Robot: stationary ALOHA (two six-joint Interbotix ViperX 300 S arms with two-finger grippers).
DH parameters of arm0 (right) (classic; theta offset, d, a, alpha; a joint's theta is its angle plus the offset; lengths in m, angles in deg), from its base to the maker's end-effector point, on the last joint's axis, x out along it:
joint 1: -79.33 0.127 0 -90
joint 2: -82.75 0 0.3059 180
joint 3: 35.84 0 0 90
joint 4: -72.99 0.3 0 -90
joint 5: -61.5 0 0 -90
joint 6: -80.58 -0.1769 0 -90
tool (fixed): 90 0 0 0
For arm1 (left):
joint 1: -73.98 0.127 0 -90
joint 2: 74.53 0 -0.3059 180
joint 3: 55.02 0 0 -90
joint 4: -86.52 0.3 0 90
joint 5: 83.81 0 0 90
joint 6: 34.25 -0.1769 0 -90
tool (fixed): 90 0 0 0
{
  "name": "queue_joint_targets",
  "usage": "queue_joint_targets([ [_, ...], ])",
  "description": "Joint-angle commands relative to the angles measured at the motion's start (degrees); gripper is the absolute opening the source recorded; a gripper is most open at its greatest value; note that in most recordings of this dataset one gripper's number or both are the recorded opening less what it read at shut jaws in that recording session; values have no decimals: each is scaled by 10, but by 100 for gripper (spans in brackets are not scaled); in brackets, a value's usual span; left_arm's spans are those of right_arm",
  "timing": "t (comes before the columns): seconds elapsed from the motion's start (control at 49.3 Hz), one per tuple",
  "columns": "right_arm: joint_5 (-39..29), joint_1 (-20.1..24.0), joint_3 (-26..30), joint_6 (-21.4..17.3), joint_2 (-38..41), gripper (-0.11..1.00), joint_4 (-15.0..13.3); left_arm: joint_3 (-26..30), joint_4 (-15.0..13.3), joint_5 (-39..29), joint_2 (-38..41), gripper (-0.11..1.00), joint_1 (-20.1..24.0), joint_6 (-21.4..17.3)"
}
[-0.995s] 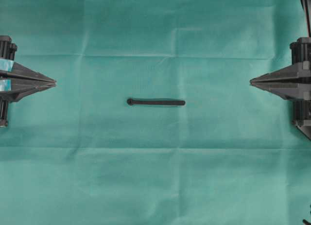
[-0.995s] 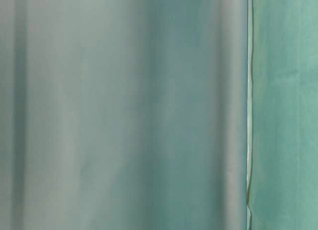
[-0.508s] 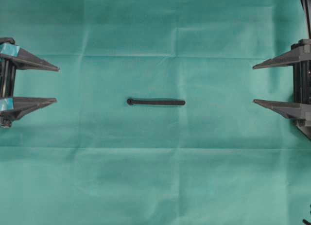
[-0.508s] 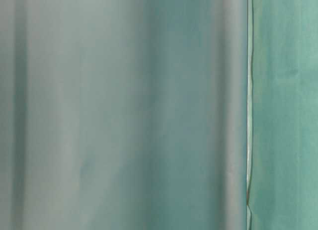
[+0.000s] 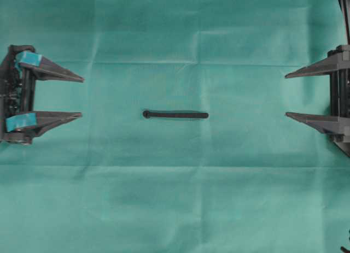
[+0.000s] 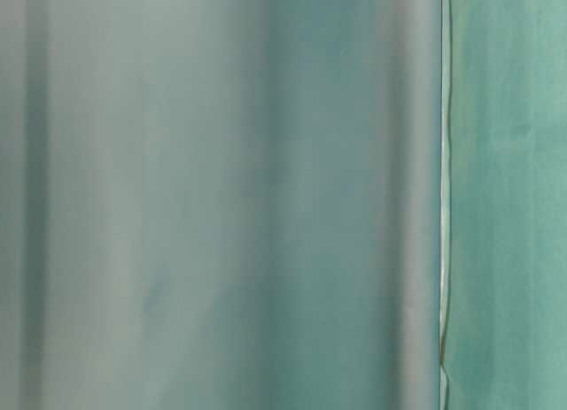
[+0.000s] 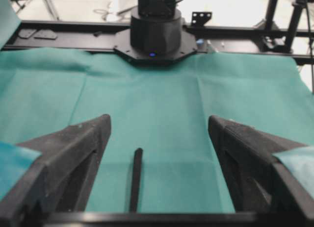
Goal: Peel off the Velcro with your right arm.
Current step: 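Move the left gripper toward the left end of the black Velcro strip, then close the left gripper on the strip's left end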
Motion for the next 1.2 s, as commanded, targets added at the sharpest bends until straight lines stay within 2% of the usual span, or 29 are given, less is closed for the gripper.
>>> queue_joint_targets([
  [0.0,11,-1,6,-1,8,68,-1,28,-1,8,27,90,5,-2],
  [0.264,17,-1,5,-1,16,68,-1,77,-1,9,120,90,29,-3],
  [0.711,36,-1,-3,-1,16,68,-1,169,-1,9,258,90,42,-6],
  [1.056,36,-1,-4,-1,16,68,-1,222,-1,4,313,90,43,-4],
  [1.177,36,-1,-4,-1,16,68,-1,241,-1,-38,321,90,42,-2],
])
